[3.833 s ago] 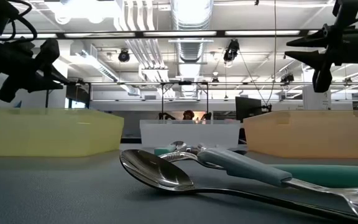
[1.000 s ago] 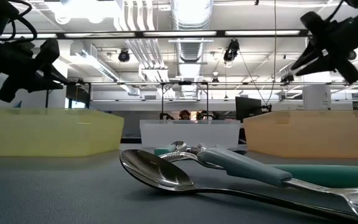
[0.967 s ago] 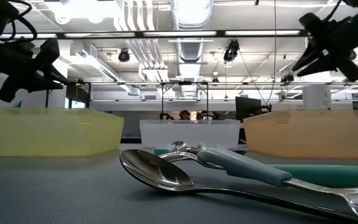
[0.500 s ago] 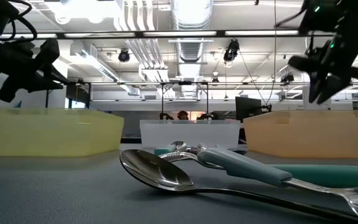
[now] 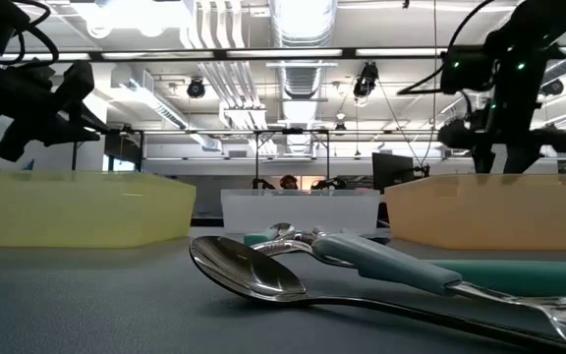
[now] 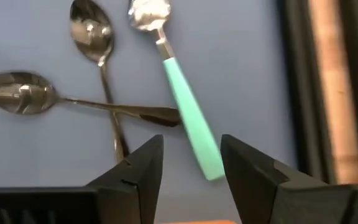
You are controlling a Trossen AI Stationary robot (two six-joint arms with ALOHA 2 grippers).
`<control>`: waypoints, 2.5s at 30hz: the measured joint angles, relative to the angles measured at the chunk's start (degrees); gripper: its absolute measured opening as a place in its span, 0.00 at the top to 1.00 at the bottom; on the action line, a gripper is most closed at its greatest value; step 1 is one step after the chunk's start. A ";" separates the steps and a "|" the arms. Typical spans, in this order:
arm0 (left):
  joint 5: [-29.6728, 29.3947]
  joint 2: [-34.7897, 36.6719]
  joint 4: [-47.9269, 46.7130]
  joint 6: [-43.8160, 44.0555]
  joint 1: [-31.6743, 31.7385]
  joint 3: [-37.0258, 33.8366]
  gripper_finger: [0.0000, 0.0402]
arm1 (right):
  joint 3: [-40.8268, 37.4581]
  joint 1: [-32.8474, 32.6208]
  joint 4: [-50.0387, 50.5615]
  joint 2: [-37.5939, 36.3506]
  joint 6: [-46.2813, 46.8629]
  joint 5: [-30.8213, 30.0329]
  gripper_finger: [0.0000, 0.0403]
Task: Sort silverware by color (type)
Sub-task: Put the green spoon into the orange bin
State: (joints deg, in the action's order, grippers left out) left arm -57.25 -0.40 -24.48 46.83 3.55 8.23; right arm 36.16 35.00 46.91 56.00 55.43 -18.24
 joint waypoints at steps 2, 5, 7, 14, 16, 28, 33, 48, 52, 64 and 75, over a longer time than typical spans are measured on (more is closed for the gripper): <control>0.00 0.01 0.01 0.01 -0.02 0.00 0.78 | 0.00 1.40 -3.34 2.12 -2.35 1.25 0.64; 0.00 -0.01 0.01 0.00 -0.02 0.00 0.78 | 0.00 3.93 -7.27 5.56 -5.44 2.03 0.66; 0.00 -0.01 0.02 0.00 -0.02 0.00 0.78 | 0.00 5.55 -8.94 7.90 -6.54 2.38 0.67; 0.00 -0.01 0.02 0.02 0.01 0.00 0.78 | 0.00 10.20 -12.09 15.76 -10.58 4.34 0.66; 0.00 -0.01 -0.01 0.00 0.01 0.00 0.78 | 0.00 11.13 -12.84 17.91 -11.97 4.48 0.65; 0.00 0.01 0.00 0.00 -0.02 0.00 0.78 | 0.11 13.38 -17.15 27.59 -13.58 4.83 0.74; 0.00 -0.01 0.00 0.00 -0.01 0.00 0.78 | 0.10 13.38 -17.55 29.34 -13.53 4.66 0.87; 0.00 0.00 0.00 0.00 0.00 0.00 0.78 | -0.07 13.18 -18.30 11.07 -11.48 4.84 0.90; 0.00 -0.01 -0.01 0.00 0.01 0.00 0.78 | -0.22 11.27 -18.87 1.96 -12.42 6.31 0.90; 0.00 0.01 0.01 0.02 0.00 0.00 0.78 | -0.13 -9.74 -17.14 -11.44 -14.26 26.89 0.90; 0.00 0.00 0.01 0.00 0.01 0.00 0.78 | -0.13 -23.42 -4.61 -7.65 -24.17 25.63 0.88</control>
State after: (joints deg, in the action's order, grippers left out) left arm -57.25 -0.39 -24.47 46.83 3.55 8.23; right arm 36.03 11.57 42.29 48.35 31.26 7.39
